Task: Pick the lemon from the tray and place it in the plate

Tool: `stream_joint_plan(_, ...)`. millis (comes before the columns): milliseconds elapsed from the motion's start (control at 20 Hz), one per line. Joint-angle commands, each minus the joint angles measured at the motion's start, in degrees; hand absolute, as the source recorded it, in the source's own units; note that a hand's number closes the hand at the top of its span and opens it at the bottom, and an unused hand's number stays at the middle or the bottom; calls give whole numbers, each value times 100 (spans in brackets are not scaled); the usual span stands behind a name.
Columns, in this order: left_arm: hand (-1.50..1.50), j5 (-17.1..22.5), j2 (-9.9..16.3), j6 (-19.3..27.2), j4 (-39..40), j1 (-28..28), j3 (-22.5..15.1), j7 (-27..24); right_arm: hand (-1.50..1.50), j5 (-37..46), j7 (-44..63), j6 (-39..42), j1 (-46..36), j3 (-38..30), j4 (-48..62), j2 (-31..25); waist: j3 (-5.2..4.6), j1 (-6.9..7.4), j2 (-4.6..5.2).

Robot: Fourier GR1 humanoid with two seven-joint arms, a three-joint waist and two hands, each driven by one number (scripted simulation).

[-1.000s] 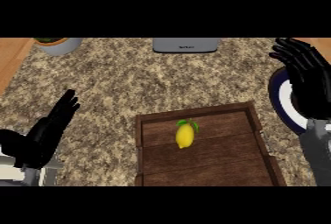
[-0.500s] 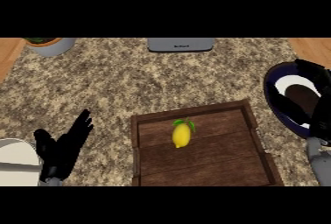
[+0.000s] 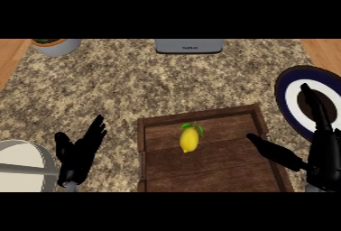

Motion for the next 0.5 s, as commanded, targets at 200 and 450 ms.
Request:
stream_joint_plan(200,0,-28,-35,-53,79,-188,13,125,-150,708,2584,2375,-681,906,-624,-342,-7,139,14)
stream_joint_plan(450,0,-101,-133,-132,517,-393,130,-80,-150,1288,4059,3224,-1481,1648,-431,487,4,139,26)
